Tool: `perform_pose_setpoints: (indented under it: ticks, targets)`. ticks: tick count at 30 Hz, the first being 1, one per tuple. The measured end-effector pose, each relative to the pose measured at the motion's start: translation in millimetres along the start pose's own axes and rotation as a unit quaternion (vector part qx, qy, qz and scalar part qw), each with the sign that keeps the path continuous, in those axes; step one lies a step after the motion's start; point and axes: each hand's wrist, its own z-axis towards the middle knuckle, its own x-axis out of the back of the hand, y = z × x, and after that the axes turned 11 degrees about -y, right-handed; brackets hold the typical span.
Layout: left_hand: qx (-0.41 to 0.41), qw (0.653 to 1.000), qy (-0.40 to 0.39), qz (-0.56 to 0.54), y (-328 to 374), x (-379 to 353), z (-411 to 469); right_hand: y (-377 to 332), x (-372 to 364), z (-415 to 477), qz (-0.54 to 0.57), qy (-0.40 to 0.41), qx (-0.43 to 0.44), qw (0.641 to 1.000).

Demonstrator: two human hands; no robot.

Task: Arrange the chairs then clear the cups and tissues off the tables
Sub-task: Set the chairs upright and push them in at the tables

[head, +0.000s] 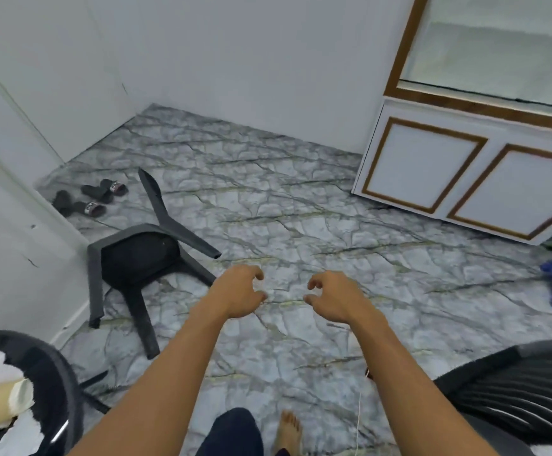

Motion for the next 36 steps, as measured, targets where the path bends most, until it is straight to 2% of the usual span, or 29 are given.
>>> perform_pose_setpoints:
  ticks: [10,16,20,29,34,36]
  targets:
    - [0.016,0.998,-0.051,-0.034,-19,99,196,-6,106,180,0.0,-0.023,-0.022,1.0]
    - [-0.007,0.998,-0.06,-0.025,-27,173,304,-15,173,283,-0.006,-0.022,-0.036,0.999]
    - [0.009,0.998,-0.046,-0.042,-51,225,356,-35,209,354,-0.01,-0.038,-0.02,0.999]
    - [0.122,0.984,-0.002,-0.132,-160,311,460,-119,267,568,-0.07,-0.125,0.087,0.986]
    - [0.192,0.963,-0.01,-0.188,-207,364,509,-176,299,685,-0.113,-0.185,0.14,0.966]
    - [0.214,0.954,0.016,-0.21,-227,386,520,-202,307,725,-0.135,-0.211,0.165,0.954]
